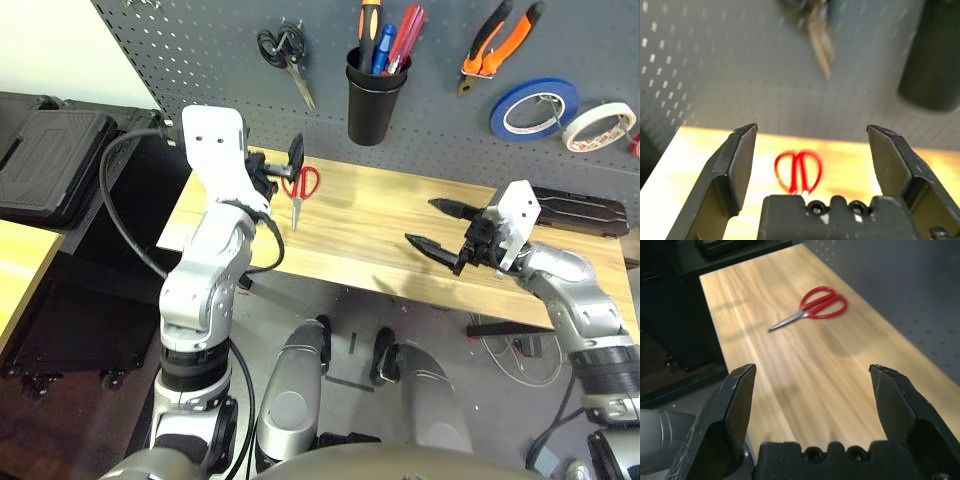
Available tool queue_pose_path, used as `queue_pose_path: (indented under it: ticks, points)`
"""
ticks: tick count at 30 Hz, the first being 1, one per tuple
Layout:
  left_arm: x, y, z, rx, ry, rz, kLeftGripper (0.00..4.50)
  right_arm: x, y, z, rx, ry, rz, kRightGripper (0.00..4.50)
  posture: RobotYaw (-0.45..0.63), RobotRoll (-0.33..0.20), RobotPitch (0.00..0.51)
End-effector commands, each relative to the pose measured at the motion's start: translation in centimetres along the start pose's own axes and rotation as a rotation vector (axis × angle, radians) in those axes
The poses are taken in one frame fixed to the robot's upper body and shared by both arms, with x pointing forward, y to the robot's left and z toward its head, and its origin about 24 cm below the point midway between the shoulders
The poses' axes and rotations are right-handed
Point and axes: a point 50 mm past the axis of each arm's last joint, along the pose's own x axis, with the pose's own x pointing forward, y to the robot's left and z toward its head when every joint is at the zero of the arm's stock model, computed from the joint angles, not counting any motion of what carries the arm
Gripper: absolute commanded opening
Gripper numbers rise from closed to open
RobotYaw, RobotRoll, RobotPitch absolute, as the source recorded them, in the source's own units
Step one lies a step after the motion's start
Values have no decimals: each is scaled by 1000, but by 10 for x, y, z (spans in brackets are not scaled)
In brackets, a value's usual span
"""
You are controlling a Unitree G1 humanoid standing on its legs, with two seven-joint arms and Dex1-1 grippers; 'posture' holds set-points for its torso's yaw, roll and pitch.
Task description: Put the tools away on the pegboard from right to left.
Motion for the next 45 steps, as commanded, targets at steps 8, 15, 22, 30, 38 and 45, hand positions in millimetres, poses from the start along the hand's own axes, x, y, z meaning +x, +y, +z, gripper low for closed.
queue_pose_path:
  ticks: [8, 15, 22, 30, 38, 45]
  points:
    - [14, 0, -53, 86, 189, 28, 4479, 8, 9, -22, 7, 93, -11, 4500, 310, 0, 383]
    - [34, 12, -70, 119, 244, 67, 4479, 10, 14, -28, -1, 125, -34, 4500, 277, 0, 403]
    - [57, 29, -77, 125, 265, 128, 4479, 15, 23, -29, 4, 126, -45, 4500, 241, 0, 424]
    - [80, 36, -87, 122, 282, 149, 4479, 15, 30, -27, 11, 131, -78, 4500, 167, 0, 435]
    - [94, 49, -95, 126, 313, 219, 4479, 4, 33, -18, 11, 131, -139, 4500, 78, 0, 428]
    - [99, 60, -94, 118, 323, 275, 4479, -24, 24, -7, -24, 164, -217, 4500, 8, 0, 413]
